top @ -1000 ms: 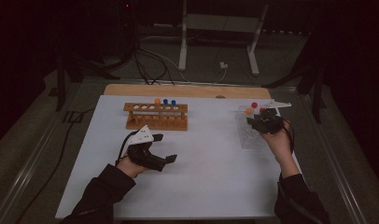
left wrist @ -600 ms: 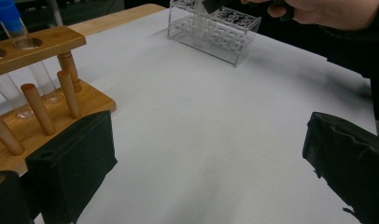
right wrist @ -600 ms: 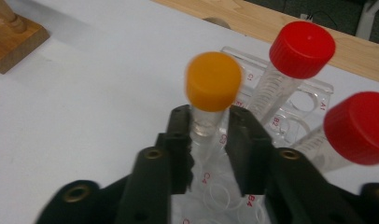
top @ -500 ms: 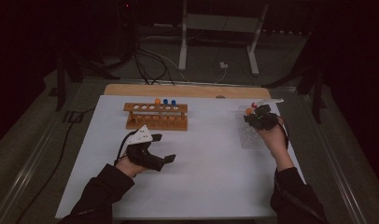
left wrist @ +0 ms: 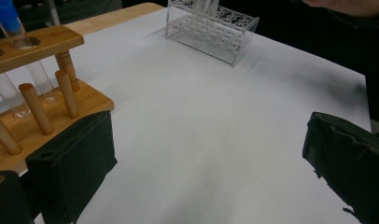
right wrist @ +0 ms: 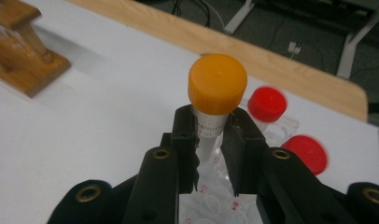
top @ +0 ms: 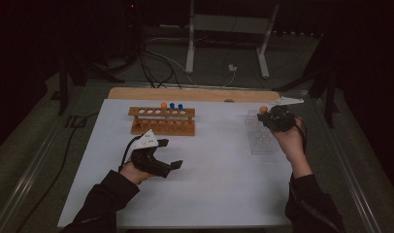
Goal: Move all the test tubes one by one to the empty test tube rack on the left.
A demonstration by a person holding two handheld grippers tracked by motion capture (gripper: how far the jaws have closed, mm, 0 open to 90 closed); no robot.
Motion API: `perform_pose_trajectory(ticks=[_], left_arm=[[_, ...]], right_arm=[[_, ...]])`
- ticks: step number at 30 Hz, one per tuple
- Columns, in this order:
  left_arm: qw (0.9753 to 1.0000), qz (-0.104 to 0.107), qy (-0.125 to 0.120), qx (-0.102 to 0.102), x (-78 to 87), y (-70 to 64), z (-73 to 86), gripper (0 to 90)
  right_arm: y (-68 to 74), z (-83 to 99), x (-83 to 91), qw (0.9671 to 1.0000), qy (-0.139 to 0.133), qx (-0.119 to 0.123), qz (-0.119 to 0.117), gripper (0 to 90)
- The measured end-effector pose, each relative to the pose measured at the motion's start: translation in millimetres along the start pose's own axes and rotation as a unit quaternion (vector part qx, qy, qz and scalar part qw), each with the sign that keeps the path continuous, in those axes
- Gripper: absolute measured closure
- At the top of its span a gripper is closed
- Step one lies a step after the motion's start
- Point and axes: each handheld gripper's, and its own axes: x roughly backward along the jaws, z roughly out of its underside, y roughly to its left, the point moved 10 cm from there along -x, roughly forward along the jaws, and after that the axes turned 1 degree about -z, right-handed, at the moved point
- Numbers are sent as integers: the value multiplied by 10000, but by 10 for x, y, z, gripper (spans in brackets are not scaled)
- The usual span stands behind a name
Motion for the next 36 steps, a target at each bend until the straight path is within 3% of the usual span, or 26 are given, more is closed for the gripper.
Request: perform_pose_trajectory(ticks=[5,13,23,36], left_arm=[[10000,41,15,-41,-1,-21,-23,32],[9999,113,5,-78,-8,-68,-85,32],[9995,266,22,-158,-37,-172,-143,32],[9983,463,1,-349,-126,-366,-327,42]], right_arm=[[47,-94,137,9996,-175,177,127,747],[249,-127,251,9991,-327,206,-190,747],[759,27,248,9957,-242,538,-712,747],[1487,292,263,9842,-61,1018,-1450,747]])
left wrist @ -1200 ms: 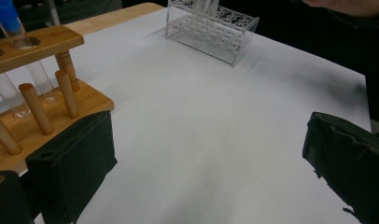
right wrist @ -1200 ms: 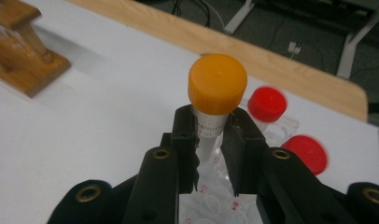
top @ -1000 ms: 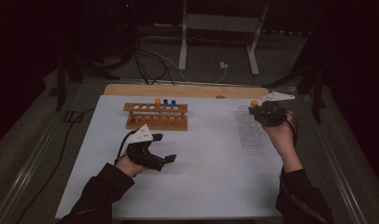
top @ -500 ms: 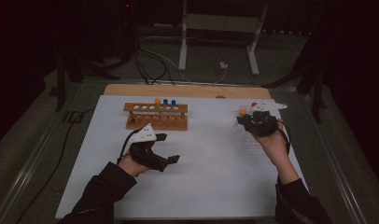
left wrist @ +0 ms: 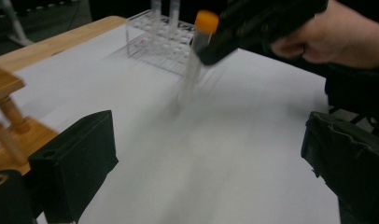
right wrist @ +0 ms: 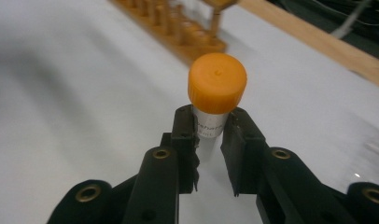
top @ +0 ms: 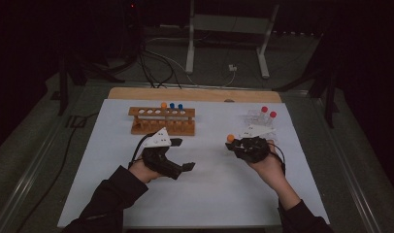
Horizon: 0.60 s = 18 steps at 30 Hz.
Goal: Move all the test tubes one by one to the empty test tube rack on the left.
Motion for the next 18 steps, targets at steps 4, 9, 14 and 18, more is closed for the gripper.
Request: perform_pose_trajectory(ticks=[4,9,14,18], left_arm=[[10000,30,-49,-25,-56,-31,-72,67],[9999,88,-94,-75,-149,-70,-143,163],[9997,108,-83,-206,-266,-124,-211,251],[9995,67,-30,-304,-376,-157,-232,362]], right_arm=[[193,11,-23,9997,1,105,-215,747],[377,12,-68,9988,1,204,-454,747],[467,25,-123,9981,56,252,-557,747],[522,35,-159,9975,101,282,-647,747]])
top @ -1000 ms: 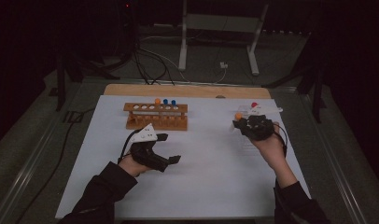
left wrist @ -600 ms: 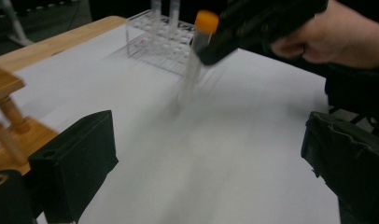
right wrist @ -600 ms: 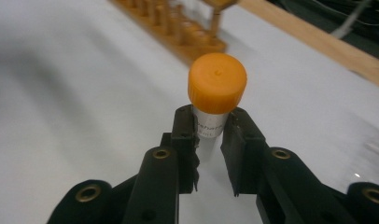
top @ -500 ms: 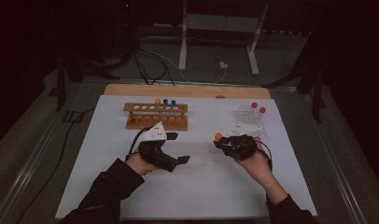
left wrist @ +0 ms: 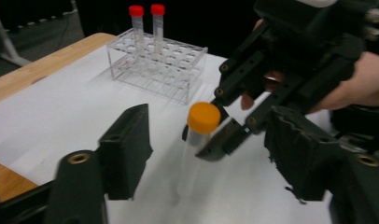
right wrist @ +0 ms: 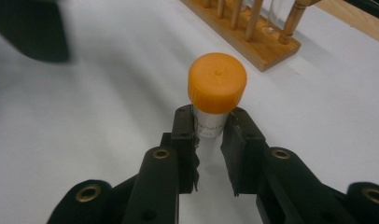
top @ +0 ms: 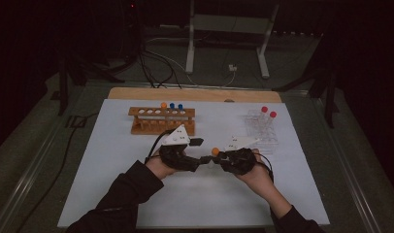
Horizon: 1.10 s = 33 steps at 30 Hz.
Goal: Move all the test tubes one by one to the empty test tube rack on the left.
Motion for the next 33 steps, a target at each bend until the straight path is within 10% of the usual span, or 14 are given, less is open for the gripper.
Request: perform_pose_trajectory(ticks=[16,25,33], left_arm=[[9992,-43,306,-252,-243,-20,60,694],[9995,-34,234,-222,-202,6,44,719],[9990,-376,172,-170,-18,168,35,720]], right_arm=[[74,-29,7,9999,-20,53,-109,747],[77,-47,11,9998,-89,10,-172,736],[37,-70,59,9995,-259,-117,-100,489]])
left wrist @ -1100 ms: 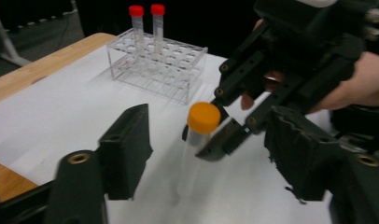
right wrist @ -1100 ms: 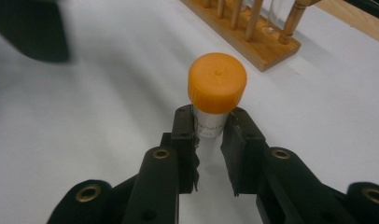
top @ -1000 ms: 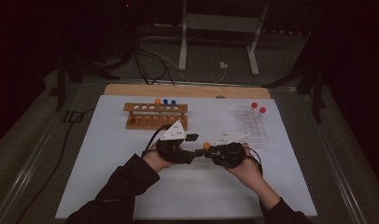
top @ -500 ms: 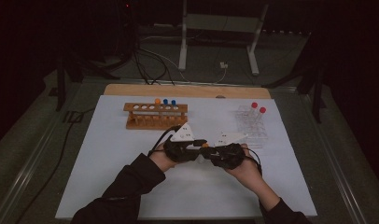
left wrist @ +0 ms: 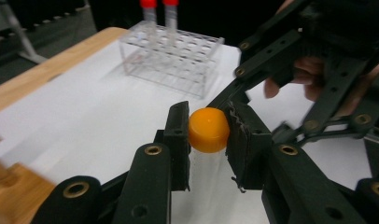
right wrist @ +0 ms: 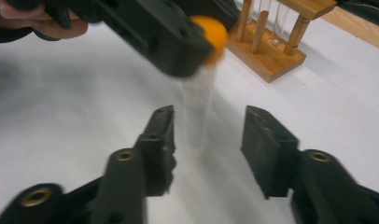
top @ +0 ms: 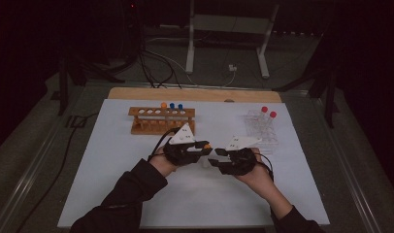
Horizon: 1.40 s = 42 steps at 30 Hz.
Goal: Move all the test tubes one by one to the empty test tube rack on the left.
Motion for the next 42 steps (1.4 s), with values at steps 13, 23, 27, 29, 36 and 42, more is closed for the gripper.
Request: perform_pose_trajectory(ticks=[13,23,27,29,36,42], left_arm=[[9959,-876,-129,189,577,543,70,720],[9865,-1588,-195,340,865,990,14,720],[9824,-1810,-251,387,944,1143,-57,720],[9799,-1939,-261,399,974,1222,-90,720],[9737,-2220,-285,436,985,1461,-177,720],[9676,-2467,-343,424,955,1642,-217,720]], right_arm=[[-42,-49,40,9993,-247,-225,172,60],[-115,-81,113,9982,-417,-352,259,0],[-124,-80,123,9982,-419,-307,288,0],[-125,-80,124,9982,-416,-300,303,0],[-117,-85,144,9983,-441,-289,258,0],[-133,-85,156,9981,-461,-294,298,0]])
